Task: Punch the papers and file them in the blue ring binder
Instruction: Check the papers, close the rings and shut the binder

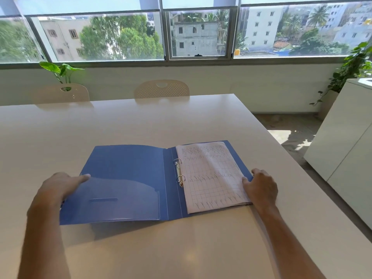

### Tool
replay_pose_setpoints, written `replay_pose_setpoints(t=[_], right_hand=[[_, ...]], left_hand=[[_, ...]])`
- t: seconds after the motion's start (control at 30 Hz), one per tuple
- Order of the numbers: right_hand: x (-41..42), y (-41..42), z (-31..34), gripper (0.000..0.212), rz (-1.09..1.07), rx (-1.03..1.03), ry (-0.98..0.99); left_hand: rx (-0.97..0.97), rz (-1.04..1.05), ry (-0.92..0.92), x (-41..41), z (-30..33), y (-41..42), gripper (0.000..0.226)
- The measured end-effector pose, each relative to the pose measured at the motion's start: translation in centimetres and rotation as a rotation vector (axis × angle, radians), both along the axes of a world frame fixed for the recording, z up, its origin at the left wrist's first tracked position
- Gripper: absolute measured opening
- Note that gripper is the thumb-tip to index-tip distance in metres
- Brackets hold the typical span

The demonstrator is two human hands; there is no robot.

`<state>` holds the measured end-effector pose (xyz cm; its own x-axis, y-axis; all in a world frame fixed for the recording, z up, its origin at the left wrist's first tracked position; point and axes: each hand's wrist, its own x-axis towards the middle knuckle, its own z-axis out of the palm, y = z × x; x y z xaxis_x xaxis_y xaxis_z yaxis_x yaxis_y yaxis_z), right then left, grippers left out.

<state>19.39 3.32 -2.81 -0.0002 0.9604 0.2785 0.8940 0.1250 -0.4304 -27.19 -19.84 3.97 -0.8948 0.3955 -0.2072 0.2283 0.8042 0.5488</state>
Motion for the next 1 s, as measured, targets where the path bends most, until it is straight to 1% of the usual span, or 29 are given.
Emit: replay_pose_setpoints(t=[0.07,0.13,0.23,0.27,0.33,0.4,0.5,0.57,0.67,0.73,0.77,0.8,0.9,0.97,1.0], right_hand=[[0.1,0.0,-0.1,0.034,0.005,0.006,0.008],[0.2,0.1,-0.2,0.035,0.01,0.01,0.004],[0.2,0.3,-0.3,0.035,0.014,0.011,-0.001],[0.2,0.3,-0.3,0.035,0.012,0.009,-0.004],[0.2,0.5,-0.4,0.034,0.008,0.008,-0.005],[0.3,0.7,-0.5,0.033,0.002,0.006,0.005],[0.4,0.9,-0.7,0.033,-0.004,0.013,0.009],[0.5,1.0,-0.7,0.033,-0.005,0.021,0.011],[0.7,1.2,-0.8,0.033,0.003,0.033,0.025],[0.9,1.3,-0.8,0.032,0.013,0.028,0.046],[1.0,1.5,-0.9,0.03,0.023,0.024,0.054],[1.2,1.6,-0.8,0.029,0.04,0.018,0.057],[2.3,2.5,-0.7,0.021,0.124,-0.027,0.104],[3.5,3.3,-0.4,0.012,0.164,-0.1,0.22],[4.2,3.7,-0.3,0.015,0.179,-0.151,0.31]], left_hand=[[0.139,0.015,-0.023,-0.1,1.4,-0.2,0.053],[0.348,0.005,-0.093,0.1,3.2,-0.3,0.046],[0.67,-0.135,-0.251,1.7,6.1,-0.6,0.023],[0.777,-0.194,-0.29,2.7,7.0,-0.6,0.021],[0.949,-0.29,-0.359,5.8,8.5,-0.1,0.027],[1.017,-0.332,-0.411,8.9,9.0,0.9,0.026],[1.001,-0.344,-0.425,13.0,8.2,3.0,0.029],[0.944,-0.36,-0.472,15.2,7.1,4.7,0.027],[0.799,-0.353,-0.572,17.6,4.8,7.1,0.029],[0.653,-0.364,-0.615,18.9,3.3,8.6,0.023],[0.573,-0.378,-0.613,19.4,2.6,9.1,0.029],[0.518,-0.382,-0.607,20.0,2.0,9.6,0.039],[0.44,-0.385,-0.598,21.6,0.4,10.8,0.059],[0.417,-0.378,-0.616,22.6,-0.6,11.4,0.068],[0.422,-0.367,-0.617,22.9,-1.0,11.6,0.068]])
